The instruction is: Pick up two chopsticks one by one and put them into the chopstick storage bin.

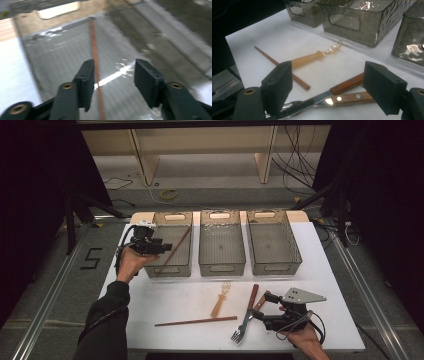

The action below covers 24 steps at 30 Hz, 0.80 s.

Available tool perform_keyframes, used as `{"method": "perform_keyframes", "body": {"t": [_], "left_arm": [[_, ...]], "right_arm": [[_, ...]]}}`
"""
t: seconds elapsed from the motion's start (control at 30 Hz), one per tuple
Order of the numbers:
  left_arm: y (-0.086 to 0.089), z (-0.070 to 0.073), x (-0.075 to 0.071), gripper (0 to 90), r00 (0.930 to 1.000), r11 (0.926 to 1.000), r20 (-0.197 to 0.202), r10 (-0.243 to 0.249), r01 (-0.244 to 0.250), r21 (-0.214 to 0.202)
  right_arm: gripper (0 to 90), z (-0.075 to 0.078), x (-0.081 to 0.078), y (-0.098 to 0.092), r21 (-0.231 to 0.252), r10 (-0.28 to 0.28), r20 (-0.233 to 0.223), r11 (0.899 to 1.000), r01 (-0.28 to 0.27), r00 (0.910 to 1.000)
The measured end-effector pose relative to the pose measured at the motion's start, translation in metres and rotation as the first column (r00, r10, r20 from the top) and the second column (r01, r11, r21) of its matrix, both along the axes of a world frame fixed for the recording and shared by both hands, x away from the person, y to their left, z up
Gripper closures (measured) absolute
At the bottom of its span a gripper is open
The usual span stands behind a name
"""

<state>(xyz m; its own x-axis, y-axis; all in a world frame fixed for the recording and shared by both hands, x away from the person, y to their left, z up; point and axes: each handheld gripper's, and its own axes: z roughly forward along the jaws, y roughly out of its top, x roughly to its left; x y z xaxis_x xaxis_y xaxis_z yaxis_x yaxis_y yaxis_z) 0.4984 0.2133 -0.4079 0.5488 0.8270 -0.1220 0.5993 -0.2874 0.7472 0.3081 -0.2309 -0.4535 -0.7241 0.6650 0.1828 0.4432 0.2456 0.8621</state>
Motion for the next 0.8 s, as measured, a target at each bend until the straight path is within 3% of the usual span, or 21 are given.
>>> {"method": "perform_keyframes", "body": {"t": [0.13,0.23,0.3,0.33,0.4,0.47,0.53,0.6,0.67,0.8], "left_arm": [[-0.011,0.005,-0.026,36.0,0.9971,0.9971,0.005,-0.076,0.076,0.007],[-0.020,0.007,-0.044,32.4,0.9895,0.9892,0.008,-0.145,0.144,0.024],[-0.027,0.006,-0.058,30.9,0.9802,0.9802,0.021,-0.197,0.196,0.027],[-0.033,0.005,-0.065,29.1,0.9699,0.9691,0.026,-0.242,0.240,0.057],[-0.041,0.006,-0.076,28.5,0.9591,0.9556,0.026,-0.282,0.278,0.097],[-0.046,0.006,-0.084,28.1,0.9483,0.9454,0.024,-0.316,0.313,0.090],[-0.051,0.004,-0.091,27.9,0.9413,0.9351,0.014,-0.337,0.333,0.121],[-0.054,0.002,-0.095,26.5,0.9368,0.9296,-0.010,-0.350,0.348,0.121],[-0.058,0.000,-0.100,25.2,0.9278,0.9196,-0.021,-0.372,0.372,0.126],[-0.066,-0.003,-0.110,24.8,0.9045,0.8914,-0.044,-0.424,0.426,0.155]], "right_arm": [[25.2,0.000,0.000,0.000,0.000,-0.002,-0.001,1.000,0.002,1.0000],[25.2,0.001,0.000,-0.001,0.004,-0.006,0.001,1.000,0.006,1.0000],[25.2,0.000,0.000,-0.001,0.001,-0.005,0.000,1.000,0.005,1.0000],[25.2,0.000,0.000,0.000,0.000,-0.004,0.000,1.000,0.004,1.0000],[25.2,0.001,0.000,0.000,0.001,-0.001,0.003,1.000,0.001,1.0000],[25.1,0.002,-0.002,0.001,-0.007,0.004,0.009,1.000,-0.004,0.9999],[25.2,0.002,-0.002,0.001,-0.007,0.004,0.010,1.000,-0.004,0.9999],[25.2,0.002,-0.002,0.001,-0.007,0.004,0.011,1.000,-0.004,0.9999],[25.2,0.002,-0.002,0.001,-0.010,0.006,0.015,1.000,-0.006,0.9999],[25.2,0.003,-0.003,0.001,-0.010,0.007,0.020,1.000,-0.007,0.9998]]}}
